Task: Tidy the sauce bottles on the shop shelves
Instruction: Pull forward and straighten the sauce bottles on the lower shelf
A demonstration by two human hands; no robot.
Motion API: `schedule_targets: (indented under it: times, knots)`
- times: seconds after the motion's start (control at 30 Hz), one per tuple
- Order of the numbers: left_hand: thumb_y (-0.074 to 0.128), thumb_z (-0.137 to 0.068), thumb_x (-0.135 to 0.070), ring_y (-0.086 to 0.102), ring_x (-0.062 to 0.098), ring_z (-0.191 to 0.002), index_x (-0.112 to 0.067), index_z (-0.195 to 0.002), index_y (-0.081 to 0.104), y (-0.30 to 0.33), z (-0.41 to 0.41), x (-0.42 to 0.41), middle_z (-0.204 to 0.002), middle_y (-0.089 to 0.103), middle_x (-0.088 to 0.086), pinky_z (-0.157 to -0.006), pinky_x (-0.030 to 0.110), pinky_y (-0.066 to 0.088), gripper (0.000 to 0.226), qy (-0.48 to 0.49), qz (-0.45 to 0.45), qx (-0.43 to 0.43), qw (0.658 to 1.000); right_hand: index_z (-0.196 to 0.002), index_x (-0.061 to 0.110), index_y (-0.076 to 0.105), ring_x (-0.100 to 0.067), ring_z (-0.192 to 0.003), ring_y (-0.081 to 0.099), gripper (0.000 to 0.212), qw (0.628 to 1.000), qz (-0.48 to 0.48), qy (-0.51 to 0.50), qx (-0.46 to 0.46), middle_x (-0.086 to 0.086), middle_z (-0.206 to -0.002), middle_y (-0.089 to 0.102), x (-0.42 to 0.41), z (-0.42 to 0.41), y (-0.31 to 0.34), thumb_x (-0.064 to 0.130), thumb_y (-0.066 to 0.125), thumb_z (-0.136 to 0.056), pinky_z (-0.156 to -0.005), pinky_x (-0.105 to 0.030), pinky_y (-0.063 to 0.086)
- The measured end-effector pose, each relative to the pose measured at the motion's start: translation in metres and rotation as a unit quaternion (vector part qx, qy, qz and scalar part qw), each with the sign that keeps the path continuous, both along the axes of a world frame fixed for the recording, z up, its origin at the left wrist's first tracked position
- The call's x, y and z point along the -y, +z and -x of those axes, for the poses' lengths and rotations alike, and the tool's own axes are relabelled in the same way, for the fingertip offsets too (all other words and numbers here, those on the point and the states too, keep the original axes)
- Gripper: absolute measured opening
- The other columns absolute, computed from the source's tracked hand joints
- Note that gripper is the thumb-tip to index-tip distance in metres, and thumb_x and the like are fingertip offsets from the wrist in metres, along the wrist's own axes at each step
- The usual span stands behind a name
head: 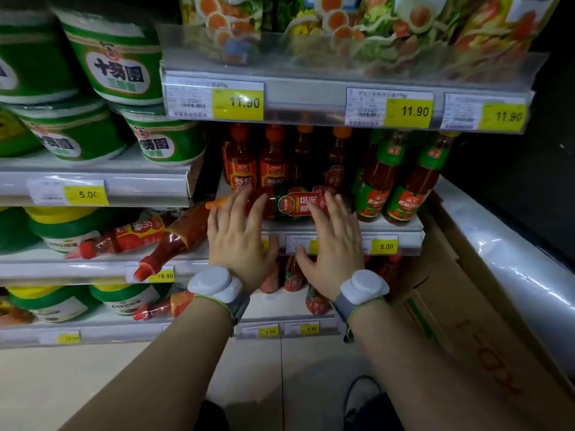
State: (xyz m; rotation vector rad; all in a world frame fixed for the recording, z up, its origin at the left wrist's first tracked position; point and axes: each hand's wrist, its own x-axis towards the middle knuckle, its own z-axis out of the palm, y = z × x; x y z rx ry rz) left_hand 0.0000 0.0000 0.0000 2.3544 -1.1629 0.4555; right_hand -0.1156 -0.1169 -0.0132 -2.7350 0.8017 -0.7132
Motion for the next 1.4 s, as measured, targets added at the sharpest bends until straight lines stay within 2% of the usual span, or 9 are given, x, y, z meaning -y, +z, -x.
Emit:
schedule_targets:
  times: [0.2,0.37,0.53,0.67,0.77,0.97,1.1,1.27,1.4]
  knots:
    - [0.062,-0.073,-0.039,0.027,0.029,-0.138,-0.02,-0.139,0.034,0.0,-0.016,0.012,-0.145,0.038,0.007,-0.113,0.057,0.011,0.074,0.013,0.0,0.004,1.0,-0.146,0.021,0.03,-0.027,-0.147,0.007,0.074,0.999,0.016,-0.012,0.025,-0.01,-0.158,0.017,0.012,-0.017,0.008,0.034,0.06,-0.079,-0.119,-0.052,0.01]
    - [0.061,-0.071,-0.046,0.023,0.025,-0.14,-0.022,-0.139,0.031,-0.002,-0.03,0.02,-0.146,0.037,0.003,-0.109,0.063,0.006,0.078,0.033,-0.013,0.004,0.999,-0.148,0.025,0.02,-0.026,-0.147,0.007,0.081,1.0,0.0,-0.006,-0.009,-0.006,-0.158,0.016,0.023,-0.025,0.013,0.032,0.059,-0.077,-0.118,-0.052,0.009]
    - [0.064,-0.071,-0.046,0.037,0.023,-0.132,-0.023,-0.135,0.036,-0.004,-0.032,0.02,-0.138,0.048,0.002,-0.105,0.071,0.013,0.074,0.042,-0.003,0.004,0.999,-0.147,0.018,0.024,-0.025,-0.146,0.011,0.075,1.0,-0.002,-0.017,-0.003,-0.005,-0.156,0.023,0.028,-0.03,0.013,0.027,0.058,-0.081,-0.119,-0.048,0.007]
    - [0.067,-0.071,-0.046,0.043,0.028,-0.124,-0.027,-0.135,0.036,-0.005,-0.03,0.021,-0.129,0.051,0.005,-0.104,0.071,0.018,0.074,0.042,0.001,0.004,0.999,-0.146,0.016,0.027,-0.025,-0.145,0.016,0.071,1.0,0.005,-0.021,0.0,-0.005,-0.152,0.03,0.028,-0.027,0.014,0.025,0.06,-0.084,-0.119,-0.047,0.008]
    - [0.07,-0.07,-0.043,0.043,0.031,-0.12,-0.028,-0.137,0.034,-0.003,-0.029,0.021,-0.124,0.052,0.009,-0.104,0.071,0.02,0.077,0.044,0.006,0.013,0.999,-0.146,0.016,0.029,-0.027,-0.142,0.023,0.073,1.0,0.01,-0.029,0.003,-0.008,-0.147,0.034,0.024,-0.028,0.017,0.021,0.063,-0.082,-0.119,-0.046,0.011]
    - [0.07,-0.072,-0.037,0.039,0.034,-0.123,-0.031,-0.137,0.037,-0.003,-0.024,0.022,-0.128,0.047,0.013,-0.107,0.068,0.013,0.074,0.057,-0.006,0.025,0.998,-0.142,0.017,0.038,-0.031,-0.13,0.036,0.068,0.998,0.021,-0.058,0.025,-0.013,-0.134,0.042,0.019,-0.027,0.021,0.009,0.062,-0.079,-0.113,-0.048,0.027]
    - [0.069,-0.072,-0.034,0.038,0.035,-0.125,-0.031,-0.136,0.039,-0.003,-0.02,0.023,-0.131,0.046,0.013,-0.107,0.067,0.009,0.07,0.071,-0.015,0.031,0.997,-0.135,0.018,0.046,-0.031,-0.13,0.037,0.063,0.997,0.028,-0.067,0.039,-0.012,-0.131,0.045,0.02,-0.029,0.021,0.006,0.064,-0.076,-0.114,-0.048,0.024]
    - [0.07,-0.073,-0.024,0.041,0.036,-0.123,-0.03,-0.133,0.044,-0.002,-0.016,0.022,-0.128,0.049,0.013,-0.106,0.071,0.009,0.066,0.078,0.002,0.045,0.996,-0.131,0.019,0.046,-0.023,-0.146,0.018,0.059,0.998,0.025,-0.04,0.04,-0.001,-0.149,0.037,0.023,-0.027,0.019,0.008,0.067,-0.077,-0.119,-0.047,0.008]
    - [0.071,-0.072,-0.028,0.046,0.036,-0.119,-0.029,-0.131,0.047,0.001,-0.012,0.017,-0.124,0.053,0.012,-0.106,0.071,0.012,0.064,0.066,0.025,0.078,0.994,-0.131,0.018,0.045,-0.021,-0.14,0.031,0.063,0.998,-0.001,-0.022,0.063,0.001,-0.142,0.046,0.022,-0.02,0.023,0.007,0.07,-0.074,-0.117,-0.043,0.014]
